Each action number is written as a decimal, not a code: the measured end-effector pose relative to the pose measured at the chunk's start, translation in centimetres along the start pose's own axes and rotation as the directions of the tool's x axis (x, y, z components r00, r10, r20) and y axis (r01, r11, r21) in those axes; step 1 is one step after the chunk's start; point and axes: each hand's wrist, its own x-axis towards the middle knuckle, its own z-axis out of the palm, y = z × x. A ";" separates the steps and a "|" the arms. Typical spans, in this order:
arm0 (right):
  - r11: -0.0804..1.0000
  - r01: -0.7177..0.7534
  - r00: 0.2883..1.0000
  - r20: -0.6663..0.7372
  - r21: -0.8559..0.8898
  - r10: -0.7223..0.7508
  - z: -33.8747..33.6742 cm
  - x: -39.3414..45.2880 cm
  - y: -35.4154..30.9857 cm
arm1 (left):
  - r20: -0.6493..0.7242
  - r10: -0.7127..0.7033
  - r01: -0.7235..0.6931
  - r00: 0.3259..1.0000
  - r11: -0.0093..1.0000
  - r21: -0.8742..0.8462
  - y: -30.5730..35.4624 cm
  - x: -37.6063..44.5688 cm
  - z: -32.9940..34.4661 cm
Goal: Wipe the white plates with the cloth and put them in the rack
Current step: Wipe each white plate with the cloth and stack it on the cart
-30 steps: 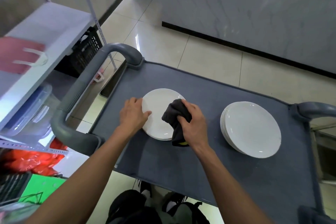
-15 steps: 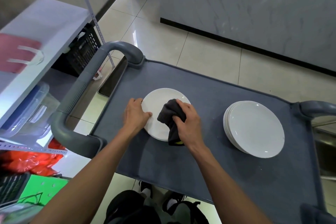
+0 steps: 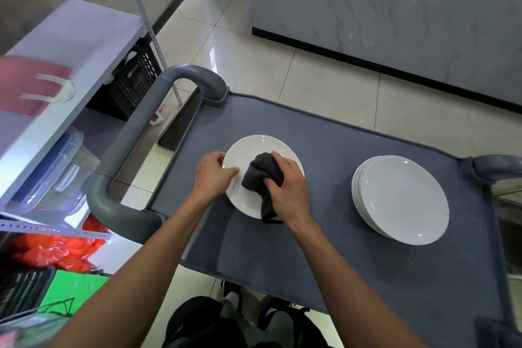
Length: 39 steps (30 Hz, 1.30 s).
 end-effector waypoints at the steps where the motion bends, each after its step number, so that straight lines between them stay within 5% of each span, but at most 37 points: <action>1: 1.000 0.000 1.000 0.000 0.000 0.000 0.2 0.0 0.1 | 0.019 -0.033 0.034 0.999 0.998 -0.049 0.1 0.1 -0.2; 6: 0.998 0.028 1.000 -0.008 -0.053 -0.029 1.2 -0.3 0.7 | 0.125 -0.094 0.117 0.988 0.974 -0.192 0.4 0.5 -1.4; 13: 0.913 0.097 0.995 0.023 -0.395 -0.096 1.9 -2.9 2.3 | 0.231 -0.137 0.190 0.963 0.956 -0.225 0.0 0.2 -1.9; 25: 0.965 0.139 0.989 -0.013 -0.222 -0.145 2.0 -3.8 2.5 | 0.473 -0.115 0.262 0.873 0.930 -0.258 -0.2 0.0 -3.1; 39: 0.967 0.187 0.976 -0.076 -0.176 -0.202 1.8 -2.4 0.0 | 0.438 0.045 0.169 0.898 0.884 -0.437 0.8 -1.5 -3.8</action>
